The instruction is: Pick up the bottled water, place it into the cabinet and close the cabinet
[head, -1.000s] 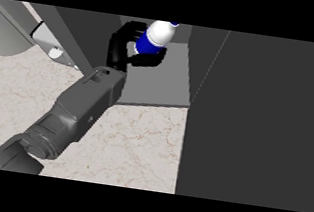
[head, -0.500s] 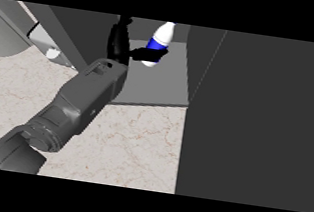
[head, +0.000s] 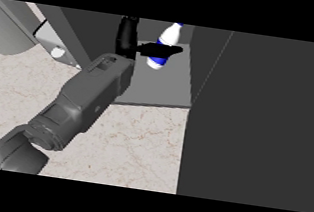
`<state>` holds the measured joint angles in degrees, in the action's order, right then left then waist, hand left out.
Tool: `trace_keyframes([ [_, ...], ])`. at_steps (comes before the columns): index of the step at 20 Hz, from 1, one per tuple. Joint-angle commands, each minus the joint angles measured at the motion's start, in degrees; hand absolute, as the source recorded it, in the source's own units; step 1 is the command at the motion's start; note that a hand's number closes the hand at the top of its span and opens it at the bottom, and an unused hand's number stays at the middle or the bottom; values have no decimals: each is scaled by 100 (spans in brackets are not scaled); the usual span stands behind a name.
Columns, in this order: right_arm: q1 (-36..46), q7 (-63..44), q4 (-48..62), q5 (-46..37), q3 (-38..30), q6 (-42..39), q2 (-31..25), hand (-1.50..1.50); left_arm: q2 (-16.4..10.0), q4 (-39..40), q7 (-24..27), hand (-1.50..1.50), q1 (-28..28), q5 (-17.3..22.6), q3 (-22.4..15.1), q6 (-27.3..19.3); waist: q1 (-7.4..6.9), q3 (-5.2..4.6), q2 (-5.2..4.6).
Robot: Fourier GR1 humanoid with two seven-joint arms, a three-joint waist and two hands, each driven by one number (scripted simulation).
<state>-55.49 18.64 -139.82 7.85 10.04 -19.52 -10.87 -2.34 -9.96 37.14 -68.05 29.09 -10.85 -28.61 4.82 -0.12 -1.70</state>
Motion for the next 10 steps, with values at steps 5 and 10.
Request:
trace_keyframes([
  [5, -515, -192, -608, 35, 368, 95, 200, -150, 143, -279, 146, -150, 72, 102, 206, 759, -268, 6, 148],
  [10, -587, -289, -801, 505, -50, -58, -79, -150, 230, -623, 242, -150, 424, 85, 80, 676, -376, 10, 184],
])
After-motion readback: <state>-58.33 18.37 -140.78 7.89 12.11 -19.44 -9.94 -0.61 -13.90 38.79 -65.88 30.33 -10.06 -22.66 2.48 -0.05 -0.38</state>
